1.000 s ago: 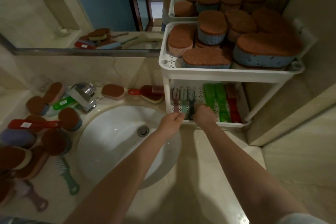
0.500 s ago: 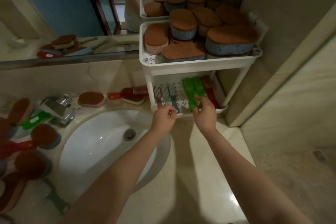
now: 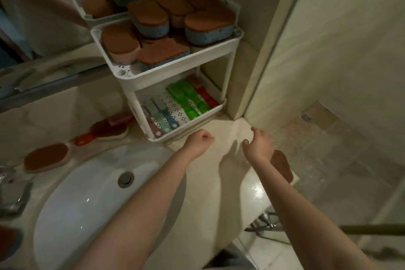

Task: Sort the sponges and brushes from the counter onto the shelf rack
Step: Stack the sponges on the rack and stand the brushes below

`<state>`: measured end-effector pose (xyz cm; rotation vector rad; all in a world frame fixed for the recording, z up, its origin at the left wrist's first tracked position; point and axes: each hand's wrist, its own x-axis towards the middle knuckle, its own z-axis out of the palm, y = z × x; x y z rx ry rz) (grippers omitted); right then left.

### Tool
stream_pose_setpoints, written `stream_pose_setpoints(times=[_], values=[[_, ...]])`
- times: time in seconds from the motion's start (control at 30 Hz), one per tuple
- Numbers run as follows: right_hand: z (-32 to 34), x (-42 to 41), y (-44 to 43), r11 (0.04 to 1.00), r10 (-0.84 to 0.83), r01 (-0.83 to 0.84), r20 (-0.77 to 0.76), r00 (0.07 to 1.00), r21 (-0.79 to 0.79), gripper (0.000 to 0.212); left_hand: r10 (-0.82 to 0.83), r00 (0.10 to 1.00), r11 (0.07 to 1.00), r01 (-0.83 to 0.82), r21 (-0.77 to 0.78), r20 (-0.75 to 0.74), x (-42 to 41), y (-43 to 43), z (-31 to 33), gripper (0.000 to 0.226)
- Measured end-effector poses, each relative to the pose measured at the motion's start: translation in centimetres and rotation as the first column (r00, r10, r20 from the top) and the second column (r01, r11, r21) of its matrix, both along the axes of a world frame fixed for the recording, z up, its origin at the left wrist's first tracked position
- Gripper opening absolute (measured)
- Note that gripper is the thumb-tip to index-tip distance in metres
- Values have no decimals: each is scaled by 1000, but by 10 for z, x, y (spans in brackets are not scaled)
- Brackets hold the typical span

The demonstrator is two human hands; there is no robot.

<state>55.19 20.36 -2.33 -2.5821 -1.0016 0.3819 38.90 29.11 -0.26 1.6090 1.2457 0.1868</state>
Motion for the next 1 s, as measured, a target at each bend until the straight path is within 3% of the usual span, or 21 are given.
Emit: stream_pose_setpoints(times=[0.1, 0.27, 0.43, 0.6, 0.7, 0.83, 1.0], values=[[-4, 13, -29, 987, -95, 98, 27, 995, -124, 55, -90, 995, 995, 88, -49, -31, 14, -10, -5, 27], [-18, 25, -63, 964, -169, 169, 16, 985, -206, 53, -133, 991, 984, 133, -121, 2, 33, -33, -13, 16], [-25, 31, -78, 942, -170, 122, -134, 976, -312, 72, -138, 990, 979, 136, -154, 1, 42, -50, -25, 16], [-19, 17, -78, 985, -52, 24, -161, 985, -171, 73, -83, 996, 975, 84, -206, 16, 43, -55, -23, 19], [-8, -5, -63, 994, 107, -110, -237, 966, 2, 72, 13, 1000, 973, -14, -232, -5, 32, -54, -14, 34], [8, -52, -32, 934, 356, -328, -269, 895, 145, 68, 160, 987, 934, -162, -318, -32, -9, -44, -10, 46], [19, -118, 4, 853, 521, -480, -310, 795, 202, 70, 445, 894, 819, -381, -430, 55, -90, -29, -9, 38]])
